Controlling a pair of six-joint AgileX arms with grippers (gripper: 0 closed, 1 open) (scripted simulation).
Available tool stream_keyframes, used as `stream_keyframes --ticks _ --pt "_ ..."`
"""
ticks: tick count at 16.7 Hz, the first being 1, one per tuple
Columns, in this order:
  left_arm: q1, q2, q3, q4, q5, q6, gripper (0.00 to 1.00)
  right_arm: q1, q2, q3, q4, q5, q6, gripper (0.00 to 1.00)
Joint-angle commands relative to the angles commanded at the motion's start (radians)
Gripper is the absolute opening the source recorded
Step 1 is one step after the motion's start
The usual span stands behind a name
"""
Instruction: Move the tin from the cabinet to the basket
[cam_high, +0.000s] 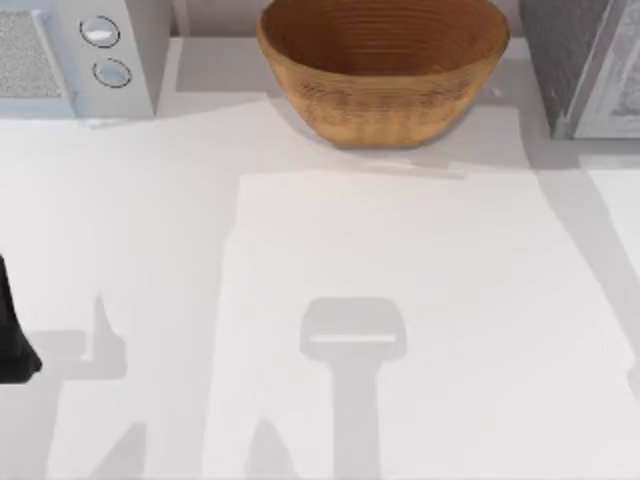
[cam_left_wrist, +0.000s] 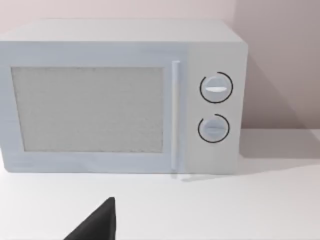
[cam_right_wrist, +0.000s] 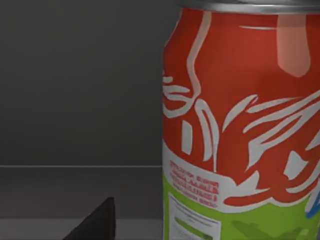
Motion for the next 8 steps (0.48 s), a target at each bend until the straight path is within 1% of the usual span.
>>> stream_keyframes --ticks 8 --pt "0.0 0.0 0.0 0.0 0.0 0.0 1.0 -0.035 0.204 0.21 -0.004 -0.033 0.0 1.0"
